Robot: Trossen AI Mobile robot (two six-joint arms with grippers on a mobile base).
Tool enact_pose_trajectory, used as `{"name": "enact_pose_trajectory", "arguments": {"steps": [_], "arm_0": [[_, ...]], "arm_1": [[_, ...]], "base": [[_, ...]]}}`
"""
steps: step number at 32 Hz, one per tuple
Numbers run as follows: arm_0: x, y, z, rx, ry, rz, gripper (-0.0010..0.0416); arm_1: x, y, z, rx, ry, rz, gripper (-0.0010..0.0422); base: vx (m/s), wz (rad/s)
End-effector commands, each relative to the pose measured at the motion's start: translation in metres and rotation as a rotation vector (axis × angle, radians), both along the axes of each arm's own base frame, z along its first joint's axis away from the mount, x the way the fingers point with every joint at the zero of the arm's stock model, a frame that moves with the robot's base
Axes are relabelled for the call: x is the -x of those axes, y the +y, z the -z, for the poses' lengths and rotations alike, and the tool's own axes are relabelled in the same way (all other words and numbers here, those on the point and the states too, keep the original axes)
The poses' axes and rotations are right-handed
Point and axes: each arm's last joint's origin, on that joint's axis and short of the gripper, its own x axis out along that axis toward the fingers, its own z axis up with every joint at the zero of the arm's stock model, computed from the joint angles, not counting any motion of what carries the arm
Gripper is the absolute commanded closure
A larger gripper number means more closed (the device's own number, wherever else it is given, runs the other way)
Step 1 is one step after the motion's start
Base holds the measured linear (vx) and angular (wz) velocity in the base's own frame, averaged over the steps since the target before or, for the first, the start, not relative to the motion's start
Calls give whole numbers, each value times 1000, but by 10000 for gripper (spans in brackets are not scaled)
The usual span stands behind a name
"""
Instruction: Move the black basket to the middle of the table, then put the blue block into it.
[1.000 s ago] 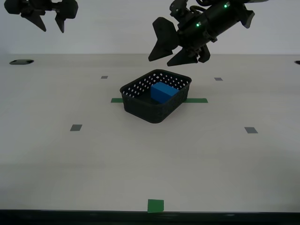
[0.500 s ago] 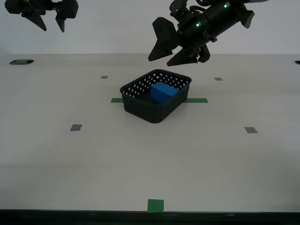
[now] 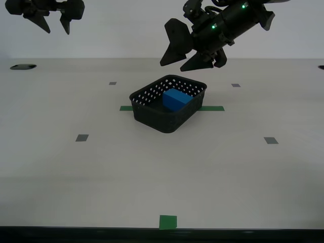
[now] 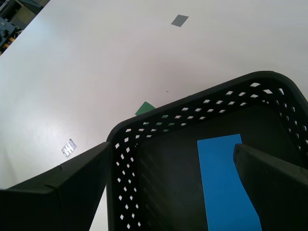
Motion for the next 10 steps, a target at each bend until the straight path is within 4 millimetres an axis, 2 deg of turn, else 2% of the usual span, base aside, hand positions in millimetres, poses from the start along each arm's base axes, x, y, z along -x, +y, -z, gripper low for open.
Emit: {"name": "enact_pose_trajectory", "arguments": {"steps": [1, 10], "arm_0": [[0, 0, 0, -1, -3, -1, 55], [0, 0, 0, -1, -3, -1, 55]], "arm_1": [[0, 0, 0, 1, -1, 2, 153], [0, 0, 0, 1, -1, 2, 153]], "base": [[0, 0], [0, 0]]}}
